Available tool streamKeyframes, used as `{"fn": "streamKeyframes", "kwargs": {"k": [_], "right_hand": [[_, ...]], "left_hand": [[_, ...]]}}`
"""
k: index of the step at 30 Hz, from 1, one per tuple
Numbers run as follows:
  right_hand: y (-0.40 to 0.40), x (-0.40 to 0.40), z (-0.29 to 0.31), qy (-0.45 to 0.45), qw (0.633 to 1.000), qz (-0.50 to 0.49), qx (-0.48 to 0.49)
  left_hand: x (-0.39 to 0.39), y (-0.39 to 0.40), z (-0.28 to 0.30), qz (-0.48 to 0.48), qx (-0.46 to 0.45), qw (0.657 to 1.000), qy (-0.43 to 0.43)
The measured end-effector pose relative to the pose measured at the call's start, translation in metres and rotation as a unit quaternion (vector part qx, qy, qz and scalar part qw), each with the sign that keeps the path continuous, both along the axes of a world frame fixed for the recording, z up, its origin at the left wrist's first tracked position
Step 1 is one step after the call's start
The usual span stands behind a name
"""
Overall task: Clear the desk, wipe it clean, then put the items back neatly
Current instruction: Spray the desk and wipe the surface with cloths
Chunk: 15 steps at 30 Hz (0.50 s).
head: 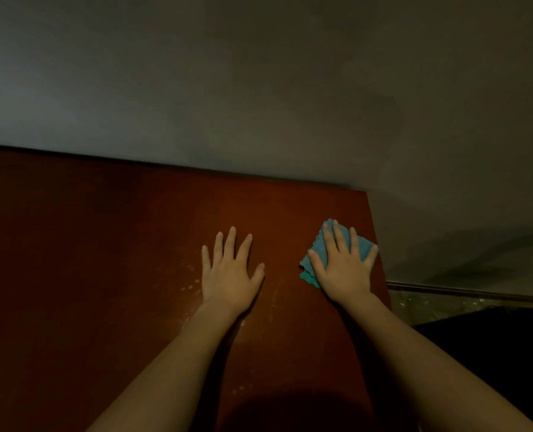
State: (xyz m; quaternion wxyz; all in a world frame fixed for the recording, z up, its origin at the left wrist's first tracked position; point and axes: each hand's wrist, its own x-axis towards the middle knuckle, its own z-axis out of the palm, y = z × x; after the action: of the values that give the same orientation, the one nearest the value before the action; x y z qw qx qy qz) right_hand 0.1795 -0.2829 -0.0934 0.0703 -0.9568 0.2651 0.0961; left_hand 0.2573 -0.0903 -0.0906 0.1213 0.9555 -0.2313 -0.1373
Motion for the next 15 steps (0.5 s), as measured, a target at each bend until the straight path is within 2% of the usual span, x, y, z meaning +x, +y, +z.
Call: {"fn": "streamKeyframes", "kwargs": {"k": [8, 15], "right_hand": [[0.081, 0.052, 0.0, 0.008, 0.998, 0.053, -0.011], [0.183, 0.117, 0.003, 0.002, 0.993, 0.115, -0.006]], "left_hand": [[0.03, 0.081, 0.002, 0.038, 0.005, 0.999, -0.003], [0.073, 0.191, 0.004, 0.093, 0.012, 0.996, 0.003]]}}
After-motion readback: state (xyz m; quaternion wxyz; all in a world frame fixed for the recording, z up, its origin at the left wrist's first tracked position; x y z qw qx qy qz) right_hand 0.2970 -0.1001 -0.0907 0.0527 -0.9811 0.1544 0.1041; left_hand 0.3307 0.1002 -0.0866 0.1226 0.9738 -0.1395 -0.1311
